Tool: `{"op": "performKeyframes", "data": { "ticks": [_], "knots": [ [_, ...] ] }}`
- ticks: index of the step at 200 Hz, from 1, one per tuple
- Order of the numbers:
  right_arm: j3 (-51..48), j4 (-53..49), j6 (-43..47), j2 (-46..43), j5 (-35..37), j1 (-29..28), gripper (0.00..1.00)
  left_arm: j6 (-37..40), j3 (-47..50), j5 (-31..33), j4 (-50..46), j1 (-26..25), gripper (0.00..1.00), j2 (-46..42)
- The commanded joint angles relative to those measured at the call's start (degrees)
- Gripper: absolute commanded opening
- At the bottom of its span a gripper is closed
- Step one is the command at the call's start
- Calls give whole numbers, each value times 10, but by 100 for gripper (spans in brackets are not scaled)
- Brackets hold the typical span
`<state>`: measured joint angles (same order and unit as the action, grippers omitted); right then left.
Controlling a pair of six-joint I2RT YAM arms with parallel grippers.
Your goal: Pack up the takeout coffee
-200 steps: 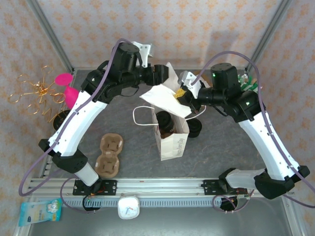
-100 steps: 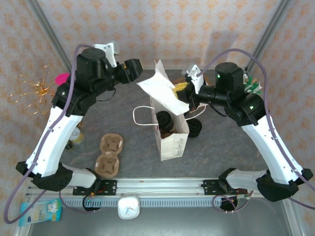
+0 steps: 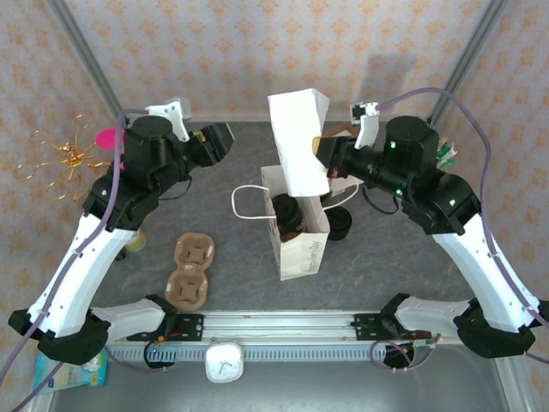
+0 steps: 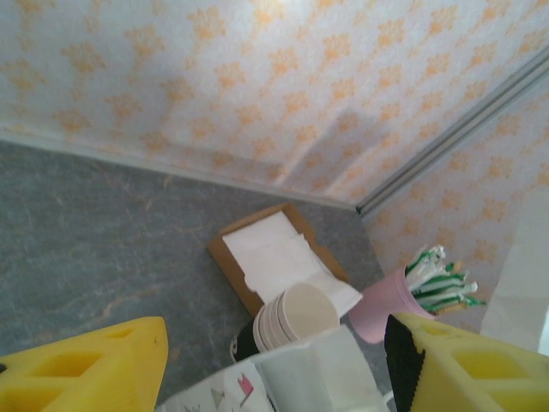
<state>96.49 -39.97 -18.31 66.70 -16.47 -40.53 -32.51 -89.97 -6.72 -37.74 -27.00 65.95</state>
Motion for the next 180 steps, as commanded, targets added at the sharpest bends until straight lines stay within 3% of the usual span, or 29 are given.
{"op": "performKeyframes", "data": {
  "ticks": [1, 41, 66, 96, 131, 180],
  "knots": [
    [24, -71, -63, 37, 119, -40, 0, -24, 22, -30, 34, -8, 69, -14],
    [76, -175, -87, 103, 240, -119, 0, -27, 63, -27, 41, -19, 69, -33],
    [83, -209, -93, 126, 238, -130, 0, -30, 83, -36, 51, -21, 70, -40],
    [86, -260, -98, 134, 284, -137, 0, -26, 91, -37, 48, -21, 70, -41],
    [77, -282, -88, 147, 220, -146, 0, -26, 98, -40, 51, -22, 71, -39],
    [52, -296, -90, 151, 187, -149, 0, -28, 112, -46, 62, -22, 71, -39]
  ]
}}
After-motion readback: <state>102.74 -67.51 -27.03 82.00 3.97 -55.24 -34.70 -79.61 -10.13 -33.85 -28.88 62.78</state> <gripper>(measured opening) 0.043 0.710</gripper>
